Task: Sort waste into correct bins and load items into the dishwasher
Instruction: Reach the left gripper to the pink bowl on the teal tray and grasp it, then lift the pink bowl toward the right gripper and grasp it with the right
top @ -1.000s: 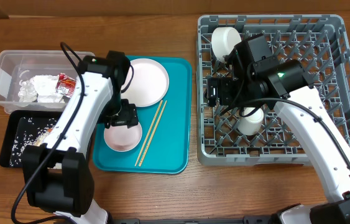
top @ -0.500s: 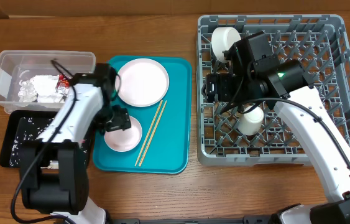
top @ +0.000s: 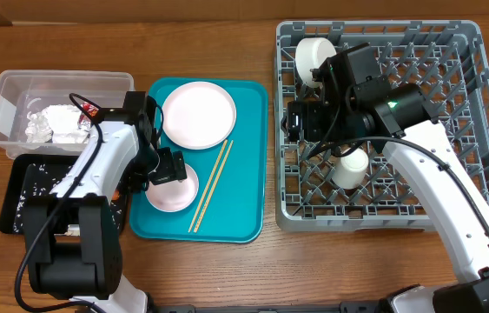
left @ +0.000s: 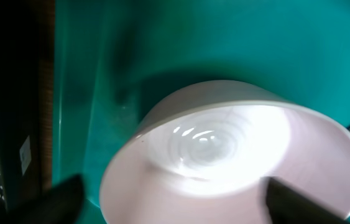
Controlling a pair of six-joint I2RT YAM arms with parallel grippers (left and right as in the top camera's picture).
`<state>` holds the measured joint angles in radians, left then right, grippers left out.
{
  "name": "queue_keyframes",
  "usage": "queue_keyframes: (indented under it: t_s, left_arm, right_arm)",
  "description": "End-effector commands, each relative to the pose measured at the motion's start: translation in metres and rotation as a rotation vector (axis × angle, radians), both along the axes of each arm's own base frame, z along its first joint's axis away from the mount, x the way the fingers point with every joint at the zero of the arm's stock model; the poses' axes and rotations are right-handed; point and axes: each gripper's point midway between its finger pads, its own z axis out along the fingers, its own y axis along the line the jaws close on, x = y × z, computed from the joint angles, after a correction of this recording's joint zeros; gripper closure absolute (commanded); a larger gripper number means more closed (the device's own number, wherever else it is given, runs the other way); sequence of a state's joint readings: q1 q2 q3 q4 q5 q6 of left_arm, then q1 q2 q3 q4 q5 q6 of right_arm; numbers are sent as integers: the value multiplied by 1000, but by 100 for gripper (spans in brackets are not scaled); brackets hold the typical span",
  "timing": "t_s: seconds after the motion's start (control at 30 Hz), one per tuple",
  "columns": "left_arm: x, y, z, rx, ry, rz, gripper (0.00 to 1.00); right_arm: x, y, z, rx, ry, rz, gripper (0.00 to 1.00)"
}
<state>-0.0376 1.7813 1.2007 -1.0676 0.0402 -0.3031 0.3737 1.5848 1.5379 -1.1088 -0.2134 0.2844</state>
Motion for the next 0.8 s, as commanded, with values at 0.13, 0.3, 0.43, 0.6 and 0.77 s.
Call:
queue_keyframes:
  t_s: [0.13, 0.3, 0.43, 0.6, 0.77]
  left_arm:
    - [-5, -6, 5, -36, 4, -19, 88]
    - [-7, -6, 6, -40, 9, -55, 96]
    - [-2, -8, 12, -49, -4, -51, 96]
    - [18, -20, 41, -112, -59, -50, 96]
    - [35, -39, 77, -178, -117, -75, 96]
  right_arm:
    - [-1, 0, 5, 9, -8, 0, 0]
    - [0, 0, 5, 9, -9, -1, 0]
    - [0, 0, 5, 9, -10, 0, 0]
    - [-1, 0, 5, 12, -7, 1, 0]
    - [-7, 13, 9, 76, 17, 40, 7]
